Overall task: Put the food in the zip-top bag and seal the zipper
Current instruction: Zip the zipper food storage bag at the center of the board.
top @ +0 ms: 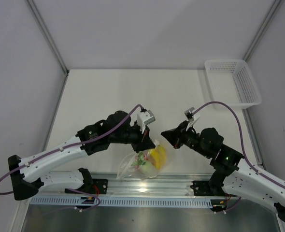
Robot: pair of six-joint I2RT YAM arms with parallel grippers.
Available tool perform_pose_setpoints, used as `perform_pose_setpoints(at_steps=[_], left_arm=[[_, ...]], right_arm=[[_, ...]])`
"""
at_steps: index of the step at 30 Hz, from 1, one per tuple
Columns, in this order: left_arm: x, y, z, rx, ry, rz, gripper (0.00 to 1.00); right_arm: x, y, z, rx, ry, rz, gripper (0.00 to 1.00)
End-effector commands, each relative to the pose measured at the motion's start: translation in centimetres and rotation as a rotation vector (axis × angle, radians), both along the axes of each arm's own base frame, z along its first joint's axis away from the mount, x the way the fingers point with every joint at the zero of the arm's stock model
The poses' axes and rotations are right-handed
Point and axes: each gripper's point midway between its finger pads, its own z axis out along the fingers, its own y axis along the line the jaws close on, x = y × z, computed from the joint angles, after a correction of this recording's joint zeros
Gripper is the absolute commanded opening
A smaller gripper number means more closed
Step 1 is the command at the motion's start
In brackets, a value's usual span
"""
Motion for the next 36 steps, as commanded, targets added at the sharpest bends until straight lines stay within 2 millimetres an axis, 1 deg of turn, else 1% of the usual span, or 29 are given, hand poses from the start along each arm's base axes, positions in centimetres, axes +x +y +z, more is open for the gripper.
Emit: perform_pose_setpoints(at_steps=[1,2,3,4,5,6,7,9,11,12,14,15,17,19,20,23,27,29,31,32,34,36], left_arm=[[-0.7,0.6,1.7,-0.040,-0.023,-0.017,0.01],[-0.7,0.7,1.9,-0.046,-0.028,-0.022,0.01],[-0.8,0.6,2.3,-0.056,-0.034,-0.029,0.01],[-0.8,0.6,2.4,-0.059,-0.037,-0.031,0.01],[-0.7,0.6,2.8,-0.064,-0.041,-0.033,0.01],[-0.8,0.6,2.8,-0.066,-0.039,-0.036,0.01],[-0.7,0.6,2.9,-0.069,-0.040,-0.035,0.01],[-1.0,0.5,3.3,-0.083,-0.037,-0.053,0.00],[-1.1,0.4,3.6,-0.094,-0.034,-0.066,0.01],[-1.3,0.4,3.9,-0.101,-0.034,-0.075,0.01],[-1.7,0.3,4.3,-0.117,-0.029,-0.101,0.01],[-1.9,0.3,4.5,-0.125,-0.029,-0.110,0.01],[-2.4,0.4,4.9,-0.142,-0.025,-0.138,0.00],[-2.5,0.5,5.2,-0.155,-0.024,-0.151,0.01],[-3.0,0.6,5.3,-0.164,-0.018,-0.173,0.00],[-3.7,0.6,5.6,-0.186,-0.010,-0.219,0.00],[-4.8,0.5,5.6,-0.206,0.012,-0.276,0.01],[-4.9,0.4,5.6,-0.210,0.015,-0.288,0.01],[-5.1,0.4,5.8,-0.214,0.018,-0.299,0.01],[-5.2,0.5,5.8,-0.212,0.019,-0.301,0.01],[-4.9,0.5,5.7,-0.205,0.019,-0.288,0.01],[-4.8,0.4,5.8,-0.204,0.020,-0.281,0.01]], right_arm=[[-2.4,0.8,2.1,-0.038,-0.125,0.189,0.01],[-3.0,0.8,2.1,-0.065,-0.135,0.230,0.07],[-3.3,0.8,2.1,-0.090,-0.144,0.252,0.27],[-3.5,0.7,2.8,-0.111,-0.182,0.274,0.38],[-4.1,0.5,2.2,-0.143,-0.171,0.304,0.48],[-4.3,0.4,2.3,-0.158,-0.175,0.318,0.63],[-4.5,0.4,2.7,-0.165,-0.186,0.334,0.67],[-5.2,0.5,2.4,-0.192,-0.200,0.389,0.74],[-5.6,0.7,2.3,-0.202,-0.222,0.431,0.78],[-6.2,0.9,2.3,-0.197,-0.227,0.468,0.81],[-6.5,1.3,2.0,-0.212,-0.241,0.513,0.82],[-7.1,1.5,1.7,-0.213,-0.239,0.558,0.81],[-7.6,1.7,1.4,-0.223,-0.235,0.603,0.80],[-7.6,2.0,0.6,-0.243,-0.227,0.625,0.77],[-7.6,2.0,0.4,-0.246,-0.225,0.624,0.76],[-7.2,2.1,0.4,-0.246,-0.234,0.620,0.75],[-7.5,2.4,1.1,-0.226,-0.251,0.650,0.74],[-7.6,2.4,1.4,-0.224,-0.261,0.656,0.74],[-7.5,2.4,2.2,-0.216,-0.277,0.653,0.74],[-7.6,2.4,2.5,-0.213,-0.280,0.653,0.72],[-8.1,2.2,3.8,-0.188,-0.292,0.666,0.68],[-8.8,1.9,4.3,-0.183,-0.281,0.688,0.67]])
